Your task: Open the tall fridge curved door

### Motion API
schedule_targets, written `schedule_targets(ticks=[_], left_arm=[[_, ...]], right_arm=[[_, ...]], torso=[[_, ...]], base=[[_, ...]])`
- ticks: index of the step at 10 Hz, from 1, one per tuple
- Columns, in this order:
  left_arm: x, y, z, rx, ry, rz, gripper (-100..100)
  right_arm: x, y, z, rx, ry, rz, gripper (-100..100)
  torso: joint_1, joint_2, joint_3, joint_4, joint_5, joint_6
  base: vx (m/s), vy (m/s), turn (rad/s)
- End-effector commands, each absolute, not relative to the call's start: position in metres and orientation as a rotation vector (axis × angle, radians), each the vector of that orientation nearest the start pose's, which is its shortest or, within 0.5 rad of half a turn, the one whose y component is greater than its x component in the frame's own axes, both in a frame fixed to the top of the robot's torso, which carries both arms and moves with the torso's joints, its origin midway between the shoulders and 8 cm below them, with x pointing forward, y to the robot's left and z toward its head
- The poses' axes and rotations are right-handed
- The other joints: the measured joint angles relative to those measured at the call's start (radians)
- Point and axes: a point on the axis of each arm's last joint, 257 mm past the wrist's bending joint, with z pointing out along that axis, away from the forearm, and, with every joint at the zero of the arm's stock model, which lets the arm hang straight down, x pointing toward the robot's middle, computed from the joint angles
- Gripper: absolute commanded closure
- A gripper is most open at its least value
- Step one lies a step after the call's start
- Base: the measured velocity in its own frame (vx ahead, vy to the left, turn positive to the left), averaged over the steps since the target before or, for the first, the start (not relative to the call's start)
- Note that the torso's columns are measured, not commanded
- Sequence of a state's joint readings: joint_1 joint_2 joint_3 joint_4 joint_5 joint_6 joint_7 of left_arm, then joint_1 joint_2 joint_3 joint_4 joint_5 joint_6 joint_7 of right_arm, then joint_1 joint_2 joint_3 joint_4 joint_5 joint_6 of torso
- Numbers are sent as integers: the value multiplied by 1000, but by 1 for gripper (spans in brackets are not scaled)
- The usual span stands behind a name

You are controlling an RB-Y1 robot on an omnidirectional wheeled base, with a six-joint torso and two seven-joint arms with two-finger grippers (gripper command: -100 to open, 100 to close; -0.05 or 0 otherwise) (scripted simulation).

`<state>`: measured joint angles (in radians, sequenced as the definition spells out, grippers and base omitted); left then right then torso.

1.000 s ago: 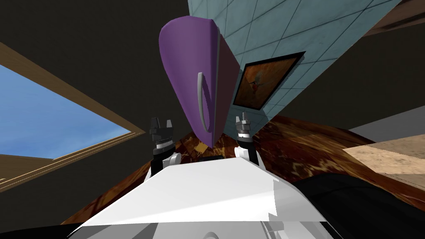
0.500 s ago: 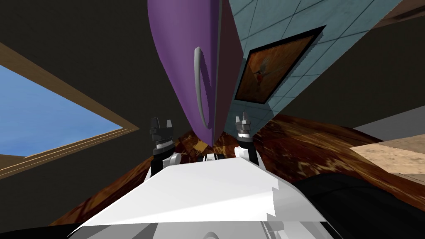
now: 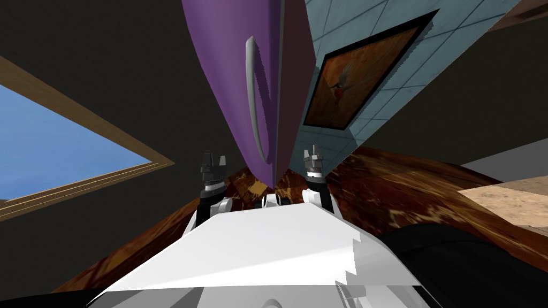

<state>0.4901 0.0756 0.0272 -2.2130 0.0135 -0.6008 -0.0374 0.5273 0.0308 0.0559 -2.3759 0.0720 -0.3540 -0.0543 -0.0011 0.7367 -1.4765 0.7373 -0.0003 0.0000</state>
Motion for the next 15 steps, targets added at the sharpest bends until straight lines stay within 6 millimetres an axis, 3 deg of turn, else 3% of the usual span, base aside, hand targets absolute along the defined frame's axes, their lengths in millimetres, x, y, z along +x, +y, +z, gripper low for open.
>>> schedule_targets(ticks=[1, 8, 15], left_arm=[[351, 280, -1, -529, 712, -1240, -100], [378, 284, -65, -512, 845, -1154, -100], [392, 289, -112, -519, 920, -1094, -100]], right_arm=[[350, -262, 30, 727, 662, 1330, 0], [350, -262, 30, 727, 661, 1330, 0], [350, -262, 30, 727, 662, 1330, 0]], torso=[[1, 1, 0, 0, 0, 0], [1, 1, 0, 1, 0, 0], [1, 1, 0, 1, 0, 0]], base=[[30, -39, 16], [35, -59, 16], [27, -42, 12]])
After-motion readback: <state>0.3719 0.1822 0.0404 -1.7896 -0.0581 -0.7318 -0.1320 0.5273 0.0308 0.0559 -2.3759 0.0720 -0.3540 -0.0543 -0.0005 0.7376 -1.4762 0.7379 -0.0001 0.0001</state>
